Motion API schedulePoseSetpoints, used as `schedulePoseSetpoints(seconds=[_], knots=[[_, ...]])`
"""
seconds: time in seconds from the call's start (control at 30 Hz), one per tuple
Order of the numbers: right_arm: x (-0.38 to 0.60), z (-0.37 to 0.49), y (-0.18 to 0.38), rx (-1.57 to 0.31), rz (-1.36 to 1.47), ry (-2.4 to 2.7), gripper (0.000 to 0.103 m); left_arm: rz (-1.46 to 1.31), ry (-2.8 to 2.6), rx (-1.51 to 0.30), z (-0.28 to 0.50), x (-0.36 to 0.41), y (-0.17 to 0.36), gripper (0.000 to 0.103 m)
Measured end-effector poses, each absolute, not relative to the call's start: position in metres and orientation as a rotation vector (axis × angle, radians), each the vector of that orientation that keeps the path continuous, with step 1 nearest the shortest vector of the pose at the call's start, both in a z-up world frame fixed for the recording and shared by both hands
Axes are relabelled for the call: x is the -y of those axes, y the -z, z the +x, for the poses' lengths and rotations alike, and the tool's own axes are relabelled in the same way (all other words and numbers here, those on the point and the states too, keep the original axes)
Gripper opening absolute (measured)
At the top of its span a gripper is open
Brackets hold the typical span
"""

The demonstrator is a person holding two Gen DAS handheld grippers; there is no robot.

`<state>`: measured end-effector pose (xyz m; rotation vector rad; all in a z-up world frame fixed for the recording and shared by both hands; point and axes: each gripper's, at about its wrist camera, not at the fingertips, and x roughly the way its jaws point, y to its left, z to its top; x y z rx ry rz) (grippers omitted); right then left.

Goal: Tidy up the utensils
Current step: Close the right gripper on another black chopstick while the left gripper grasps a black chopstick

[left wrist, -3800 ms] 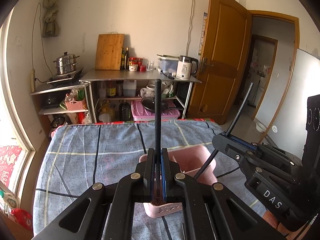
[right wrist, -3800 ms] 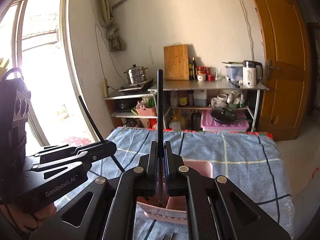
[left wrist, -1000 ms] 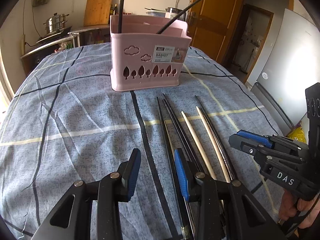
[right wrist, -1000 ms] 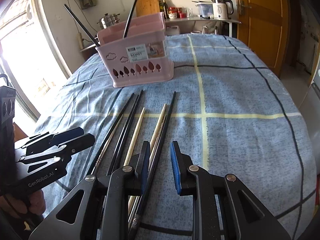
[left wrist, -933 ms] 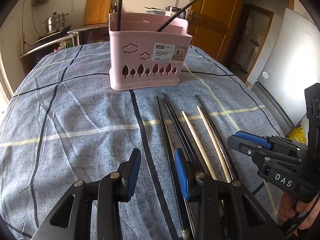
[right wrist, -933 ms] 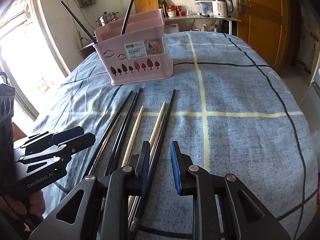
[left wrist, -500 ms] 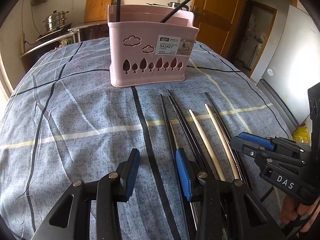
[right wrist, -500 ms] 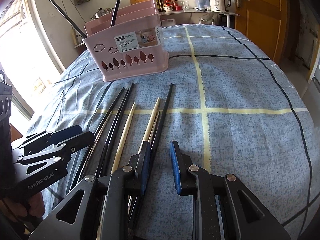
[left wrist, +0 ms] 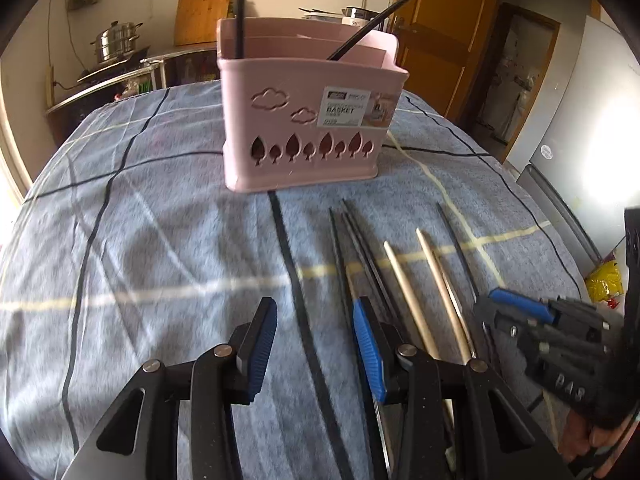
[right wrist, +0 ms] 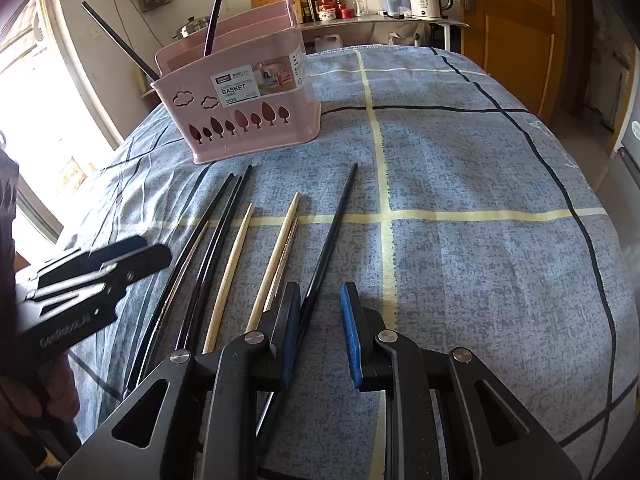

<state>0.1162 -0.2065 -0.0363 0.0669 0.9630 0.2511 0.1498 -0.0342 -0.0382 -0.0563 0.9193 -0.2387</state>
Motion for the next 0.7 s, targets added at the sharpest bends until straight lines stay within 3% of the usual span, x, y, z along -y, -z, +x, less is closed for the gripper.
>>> schedulePoseSetpoints(seconds=[0.33, 0.7], knots=[[0.207, 0.119, 0.037, -0.966, 0.067, -0.249, 0.022, -0.01, 0.179, -0.947, 0.203, 0.048, 0.048, 0.04], [0.209, 0.122, 0.037, -0.973, 0.058, -0.24, 0.022, -0.099, 0.16, -0.996, 0.193, 0.007, 0.045, 0.04]])
